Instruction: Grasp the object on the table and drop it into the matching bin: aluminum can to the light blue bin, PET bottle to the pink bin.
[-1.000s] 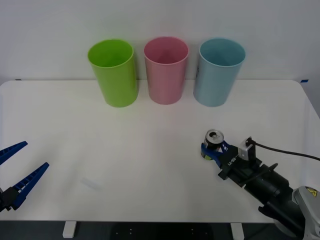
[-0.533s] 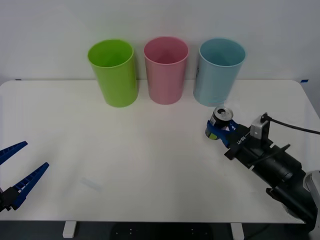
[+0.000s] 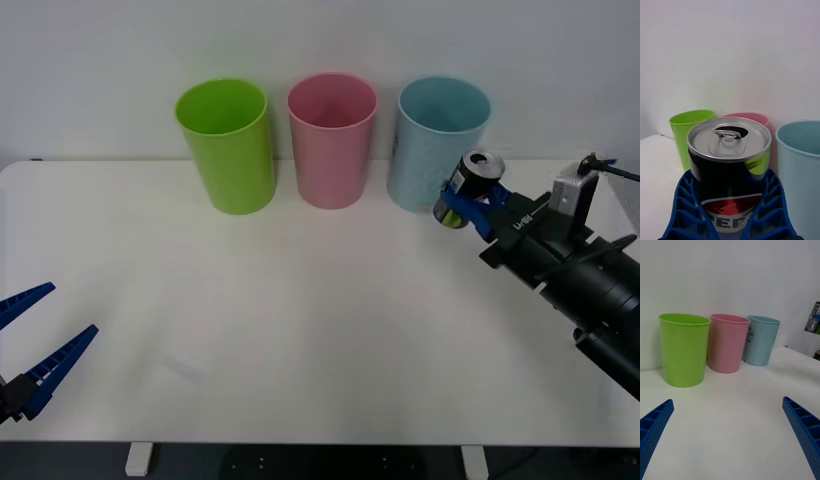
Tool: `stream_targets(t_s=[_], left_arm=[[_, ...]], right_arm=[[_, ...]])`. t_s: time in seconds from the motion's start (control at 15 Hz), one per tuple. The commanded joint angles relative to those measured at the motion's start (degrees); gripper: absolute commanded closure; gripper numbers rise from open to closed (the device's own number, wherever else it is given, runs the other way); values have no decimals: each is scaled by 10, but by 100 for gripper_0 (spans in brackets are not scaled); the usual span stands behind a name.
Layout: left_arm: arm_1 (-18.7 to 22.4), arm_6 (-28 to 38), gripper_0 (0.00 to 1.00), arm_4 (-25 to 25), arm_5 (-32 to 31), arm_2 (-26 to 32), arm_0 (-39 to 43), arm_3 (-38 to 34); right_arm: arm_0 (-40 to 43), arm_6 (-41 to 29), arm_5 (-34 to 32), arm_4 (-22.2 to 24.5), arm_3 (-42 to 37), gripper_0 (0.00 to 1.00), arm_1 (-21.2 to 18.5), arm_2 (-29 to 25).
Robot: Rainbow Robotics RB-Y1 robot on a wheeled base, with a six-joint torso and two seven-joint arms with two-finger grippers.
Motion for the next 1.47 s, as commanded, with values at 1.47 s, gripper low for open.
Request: stream_targets(t_s=[1.47], left_arm=[[0,0,0,0,0,0,0,0]], right_arm=[[-419,-128,23,231,404,100,-21,-55]])
